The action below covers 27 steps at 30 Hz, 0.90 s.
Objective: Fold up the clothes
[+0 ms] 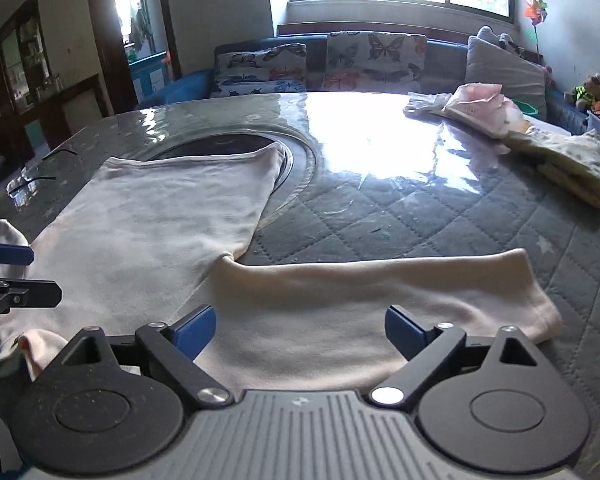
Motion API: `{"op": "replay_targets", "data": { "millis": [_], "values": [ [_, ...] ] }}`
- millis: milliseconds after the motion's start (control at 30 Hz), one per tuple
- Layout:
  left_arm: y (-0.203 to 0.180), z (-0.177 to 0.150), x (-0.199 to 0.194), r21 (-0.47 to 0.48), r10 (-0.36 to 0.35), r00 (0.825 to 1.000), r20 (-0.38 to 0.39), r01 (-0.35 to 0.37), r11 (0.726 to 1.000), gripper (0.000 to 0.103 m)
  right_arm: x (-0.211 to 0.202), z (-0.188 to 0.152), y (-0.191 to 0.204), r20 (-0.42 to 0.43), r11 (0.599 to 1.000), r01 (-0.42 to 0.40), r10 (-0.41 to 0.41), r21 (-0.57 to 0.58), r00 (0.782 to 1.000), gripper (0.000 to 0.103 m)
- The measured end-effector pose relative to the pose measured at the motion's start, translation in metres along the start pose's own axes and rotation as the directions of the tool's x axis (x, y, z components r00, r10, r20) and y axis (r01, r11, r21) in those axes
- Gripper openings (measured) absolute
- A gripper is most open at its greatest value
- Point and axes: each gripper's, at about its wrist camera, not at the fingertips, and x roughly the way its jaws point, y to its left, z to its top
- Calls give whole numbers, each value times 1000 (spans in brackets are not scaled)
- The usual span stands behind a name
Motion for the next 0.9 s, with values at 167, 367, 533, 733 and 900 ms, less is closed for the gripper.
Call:
{"op": "replay_targets", "data": {
  "millis": [167,367,533,733,900],
  "values": [
    [0,1,12,-51,6,997,-76,-10,999,103,8,-6,2,-17,999,23,-23,31,1000,103],
    [1,-1,21,-81,31,991,-134,-42,996,103,13,-10,14,-11,996,80,-80,-42,997,103],
    [-8,0,24,-47,77,985,-152,-85,995,103,14,-11,15,-3,996,86,-86,-32,996,103],
    [-14,0,28,-27,117,980,-162,-123,992,103,15,-10,14,-3,995,89,-89,-34,996,103],
    [-15,1,29,-26,124,978,-167,-130,991,103,16,-9,14,-4,995,91,-91,-34,996,103]
  ]
}}
